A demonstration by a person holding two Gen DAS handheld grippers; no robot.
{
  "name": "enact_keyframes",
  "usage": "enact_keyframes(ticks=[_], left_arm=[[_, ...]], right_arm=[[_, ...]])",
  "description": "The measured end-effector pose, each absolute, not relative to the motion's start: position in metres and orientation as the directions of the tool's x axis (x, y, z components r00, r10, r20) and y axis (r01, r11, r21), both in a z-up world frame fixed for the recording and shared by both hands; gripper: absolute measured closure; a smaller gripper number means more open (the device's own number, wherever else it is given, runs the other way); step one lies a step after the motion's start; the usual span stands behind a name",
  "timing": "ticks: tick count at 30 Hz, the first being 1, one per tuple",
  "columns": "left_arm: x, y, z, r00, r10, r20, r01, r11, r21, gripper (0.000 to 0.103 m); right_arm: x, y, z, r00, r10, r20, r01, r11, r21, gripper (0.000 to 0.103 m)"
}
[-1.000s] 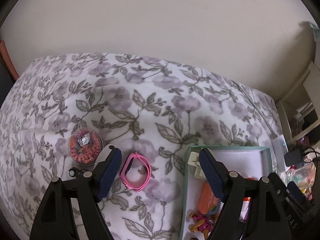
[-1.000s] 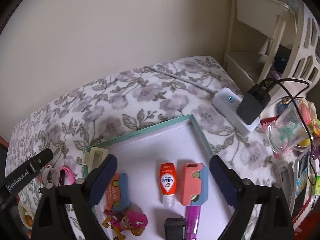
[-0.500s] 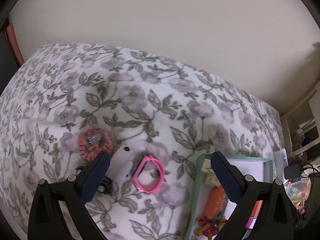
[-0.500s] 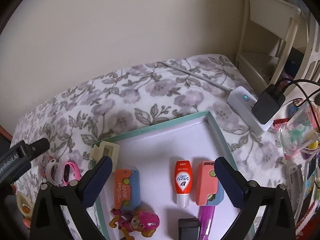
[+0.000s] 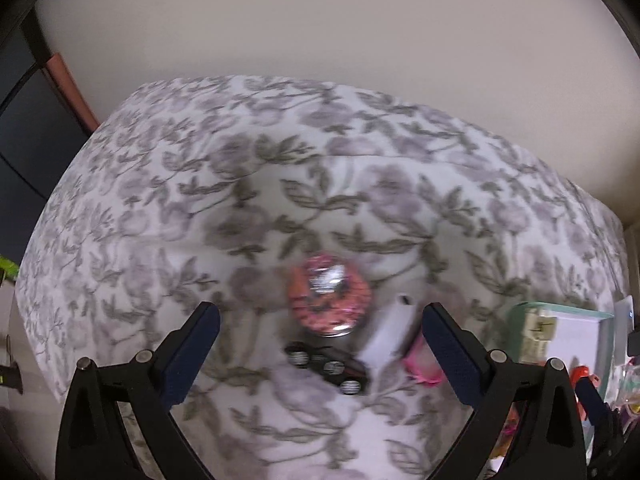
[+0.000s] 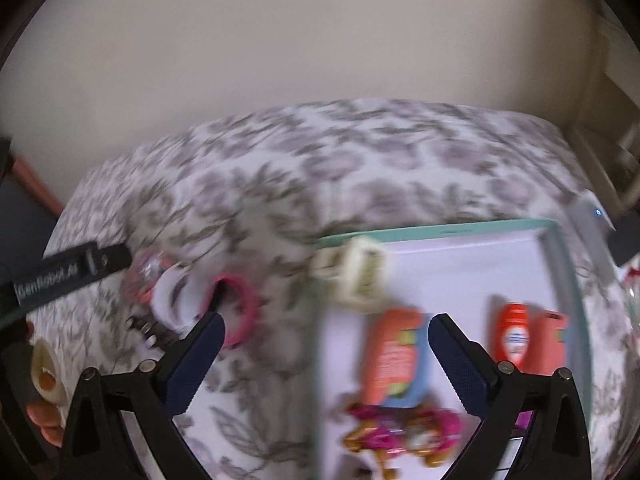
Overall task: Organize rigid objects
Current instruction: 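Move both open tools back over the pile of toys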
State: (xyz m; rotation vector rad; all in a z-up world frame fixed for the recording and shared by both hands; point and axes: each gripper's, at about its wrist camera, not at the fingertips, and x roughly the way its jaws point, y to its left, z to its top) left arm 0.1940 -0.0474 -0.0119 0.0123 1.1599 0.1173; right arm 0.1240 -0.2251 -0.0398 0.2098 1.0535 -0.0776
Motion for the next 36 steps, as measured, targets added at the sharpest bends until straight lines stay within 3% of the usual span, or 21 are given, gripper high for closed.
enact_keyframes(ticks=[12,19,36], left_arm=[[0.189,0.006,-0.035,0.283,0.100,-0.954,-0.189,0.981,0.047,0.002],[0.190,0.006,-0.061,0.223,0.039,-0.974,-0.207,0.978,-0.009,0.002],[0.188,-0.025,-0.089,0.175,0.046,-0.984,-0.168,0.986,0.016,0.002]], right_arm=[[0.135,-0.183,-0.065,0.469,0.102,-0.877,0.108,0.979,0.172,0.000],[0.143,-0.177,-0.081,0.458,0.079,-0.886,0.100,0.985,0.140,0.000],[0.144,-0.173,-0.084,0.455,0.054,-0.889,0.068,0.993,0.095,0.000]])
